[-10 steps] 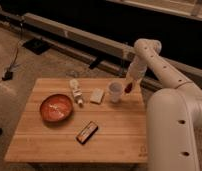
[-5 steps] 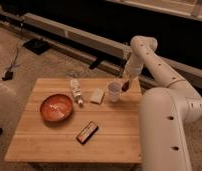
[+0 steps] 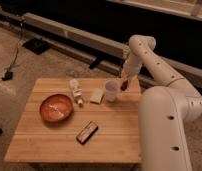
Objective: Place the pepper in the ceramic cup
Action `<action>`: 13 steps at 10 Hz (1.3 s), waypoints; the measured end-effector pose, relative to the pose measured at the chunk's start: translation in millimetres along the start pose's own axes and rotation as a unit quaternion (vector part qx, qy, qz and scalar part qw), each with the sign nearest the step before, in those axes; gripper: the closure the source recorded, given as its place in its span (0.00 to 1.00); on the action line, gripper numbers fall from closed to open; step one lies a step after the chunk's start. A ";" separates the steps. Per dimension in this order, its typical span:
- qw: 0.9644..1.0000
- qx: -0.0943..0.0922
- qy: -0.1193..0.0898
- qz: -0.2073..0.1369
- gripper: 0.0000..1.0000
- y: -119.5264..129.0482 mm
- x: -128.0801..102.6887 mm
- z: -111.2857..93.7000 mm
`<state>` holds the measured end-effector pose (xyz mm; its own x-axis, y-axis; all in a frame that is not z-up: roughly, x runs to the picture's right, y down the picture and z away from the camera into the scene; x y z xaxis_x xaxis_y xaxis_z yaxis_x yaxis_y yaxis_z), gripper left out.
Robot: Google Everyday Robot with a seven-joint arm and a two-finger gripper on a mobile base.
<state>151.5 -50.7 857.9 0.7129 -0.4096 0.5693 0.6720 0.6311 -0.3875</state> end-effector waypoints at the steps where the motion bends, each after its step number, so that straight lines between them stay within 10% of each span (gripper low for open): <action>1: 1.000 0.006 0.004 -0.012 1.00 -9.1 -8.0 -9.0; 6: 0.998 0.029 -0.013 -0.049 0.95 -32.8 -38.1 -18.2; 9: 0.997 0.034 -0.037 -0.061 0.68 -33.0 -52.0 -6.5; 13: 0.997 0.032 -0.030 -0.063 0.91 -50.0 -45.2 0.9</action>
<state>85.5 -63.1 852.2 0.6084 -0.4495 0.6541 0.7404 0.6182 -0.2638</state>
